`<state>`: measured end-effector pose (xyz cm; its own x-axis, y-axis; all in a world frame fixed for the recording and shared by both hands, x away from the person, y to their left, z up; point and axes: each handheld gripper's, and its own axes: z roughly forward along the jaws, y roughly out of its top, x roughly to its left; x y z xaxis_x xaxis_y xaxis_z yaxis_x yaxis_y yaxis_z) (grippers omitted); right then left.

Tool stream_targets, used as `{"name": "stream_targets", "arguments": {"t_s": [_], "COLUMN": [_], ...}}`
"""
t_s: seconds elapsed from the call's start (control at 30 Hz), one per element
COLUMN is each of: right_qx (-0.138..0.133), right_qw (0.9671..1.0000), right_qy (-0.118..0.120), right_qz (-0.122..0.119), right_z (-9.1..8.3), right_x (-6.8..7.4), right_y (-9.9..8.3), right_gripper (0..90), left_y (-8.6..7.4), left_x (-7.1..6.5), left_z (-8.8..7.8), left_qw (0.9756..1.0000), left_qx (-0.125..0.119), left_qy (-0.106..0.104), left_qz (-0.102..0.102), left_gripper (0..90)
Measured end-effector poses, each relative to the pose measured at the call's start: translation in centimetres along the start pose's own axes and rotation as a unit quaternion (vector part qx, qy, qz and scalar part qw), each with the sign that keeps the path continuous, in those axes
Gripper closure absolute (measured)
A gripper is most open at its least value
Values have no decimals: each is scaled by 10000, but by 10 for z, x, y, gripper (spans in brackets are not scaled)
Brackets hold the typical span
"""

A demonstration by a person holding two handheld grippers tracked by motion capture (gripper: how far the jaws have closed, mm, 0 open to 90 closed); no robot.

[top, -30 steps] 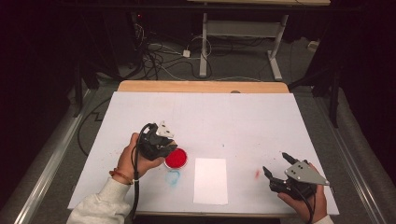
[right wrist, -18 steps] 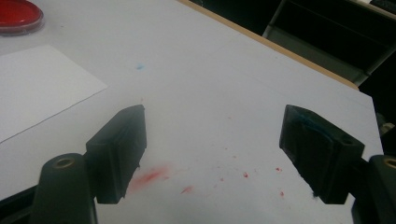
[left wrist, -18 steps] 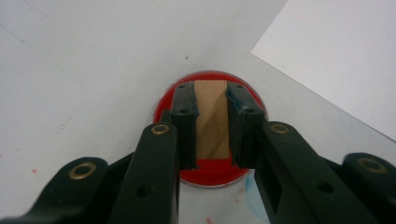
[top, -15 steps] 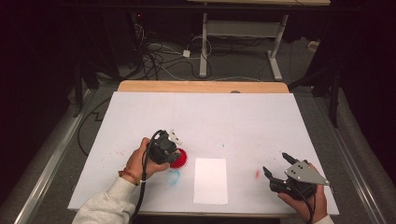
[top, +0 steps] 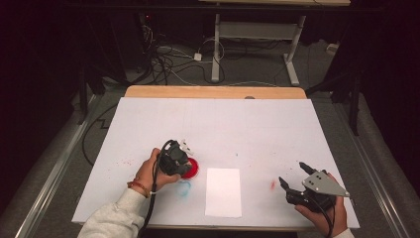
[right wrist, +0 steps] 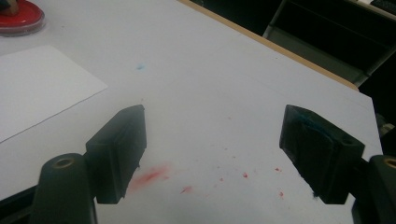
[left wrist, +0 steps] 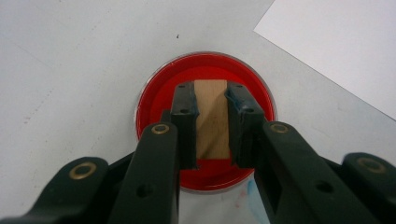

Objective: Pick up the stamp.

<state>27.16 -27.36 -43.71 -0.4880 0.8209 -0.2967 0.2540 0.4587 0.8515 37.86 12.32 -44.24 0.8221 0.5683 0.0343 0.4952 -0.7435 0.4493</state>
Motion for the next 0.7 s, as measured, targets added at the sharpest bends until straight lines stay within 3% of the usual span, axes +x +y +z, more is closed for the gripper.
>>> {"name": "stream_targets", "arguments": {"t_s": [0.23, 0.7], "right_qx": [6, -1], "right_qw": [10000, 10000], "right_qy": [0, -14], "right_qz": [23, 54], "right_z": [1, 1], "right_x": [-1, -2], "right_y": [0, 0], "right_gripper": [228, 229], "left_y": [-1, -2], "left_x": [4, 3], "left_z": [1, 1], "left_qw": [9999, 9999], "left_qx": [-29, -34], "left_qy": [-142, -112], "left_qz": [-83, -74], "left_gripper": [740, 739]}}
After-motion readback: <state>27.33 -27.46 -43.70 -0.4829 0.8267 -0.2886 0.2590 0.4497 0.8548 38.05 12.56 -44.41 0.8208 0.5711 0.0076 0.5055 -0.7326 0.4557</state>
